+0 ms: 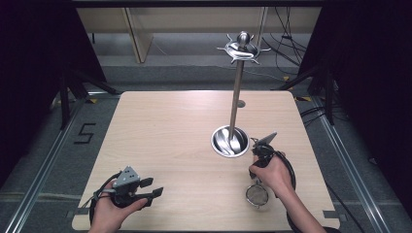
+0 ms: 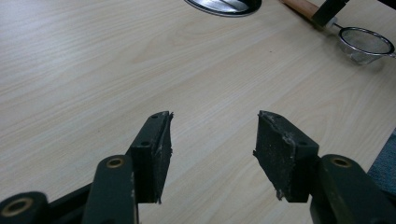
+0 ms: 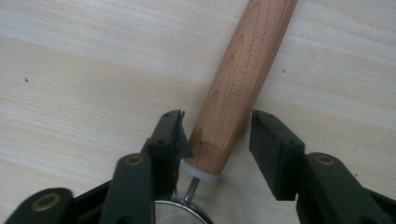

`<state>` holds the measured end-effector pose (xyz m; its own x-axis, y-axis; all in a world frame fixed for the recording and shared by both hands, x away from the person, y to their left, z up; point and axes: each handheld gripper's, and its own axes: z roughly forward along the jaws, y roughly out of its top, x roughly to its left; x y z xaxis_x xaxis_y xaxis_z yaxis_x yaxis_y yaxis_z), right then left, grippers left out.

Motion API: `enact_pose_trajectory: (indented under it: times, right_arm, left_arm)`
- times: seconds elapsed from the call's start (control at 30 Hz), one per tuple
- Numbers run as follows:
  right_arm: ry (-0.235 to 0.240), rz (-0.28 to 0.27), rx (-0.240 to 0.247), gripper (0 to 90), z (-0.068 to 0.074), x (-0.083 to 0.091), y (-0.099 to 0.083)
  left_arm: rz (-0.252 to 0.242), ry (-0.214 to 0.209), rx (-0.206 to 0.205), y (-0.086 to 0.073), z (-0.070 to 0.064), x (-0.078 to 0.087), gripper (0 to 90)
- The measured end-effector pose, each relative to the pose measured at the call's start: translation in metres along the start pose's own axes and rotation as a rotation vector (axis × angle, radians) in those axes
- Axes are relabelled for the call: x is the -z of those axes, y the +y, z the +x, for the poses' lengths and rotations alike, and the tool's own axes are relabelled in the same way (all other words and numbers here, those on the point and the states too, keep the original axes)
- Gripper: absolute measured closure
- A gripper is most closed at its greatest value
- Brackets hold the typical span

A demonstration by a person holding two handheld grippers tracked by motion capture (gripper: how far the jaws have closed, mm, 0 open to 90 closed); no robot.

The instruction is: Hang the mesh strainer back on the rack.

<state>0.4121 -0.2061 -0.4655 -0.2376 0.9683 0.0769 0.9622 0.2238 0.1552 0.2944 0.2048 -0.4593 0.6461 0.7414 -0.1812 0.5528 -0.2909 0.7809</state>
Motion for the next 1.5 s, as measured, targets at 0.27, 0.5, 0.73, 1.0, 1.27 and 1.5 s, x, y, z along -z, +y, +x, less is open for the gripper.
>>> enact_pose_trajectory:
  times: [0.27,0.5,0.73,1.0,1.27,1.5]
  right_arm:
    - [-0.009,0.097,-0.003,64.7,-0.004,0.004,-0.002]
    - [0.028,0.08,-0.034,68.6,-0.003,0.005,-0.003]
    - [-0.012,0.092,0.013,68.8,-0.005,0.006,-0.004]
    - [0.013,0.038,0.027,69.3,-0.009,0.01,-0.01]
    - [0.021,-0.05,0.008,69.4,-0.012,0.023,-0.019]
    - [0.063,-0.149,0.002,69.4,-0.013,0.034,-0.024]
  left_arm:
    - [-0.005,-0.003,-0.001,0.0,0.0,-0.001,44.7]
    - [-0.001,0.003,-0.019,0.0,0.001,0.0,44.7]
    - [-0.014,0.003,-0.005,0.0,0.0,-0.001,45.2]
    - [0.011,0.003,-0.023,0.0,0.003,0.002,45.4]
    - [-0.007,0.006,-0.004,0.0,0.003,0.002,45.6]
    - [-0.02,0.014,0.005,0.0,0.004,0.002,45.5]
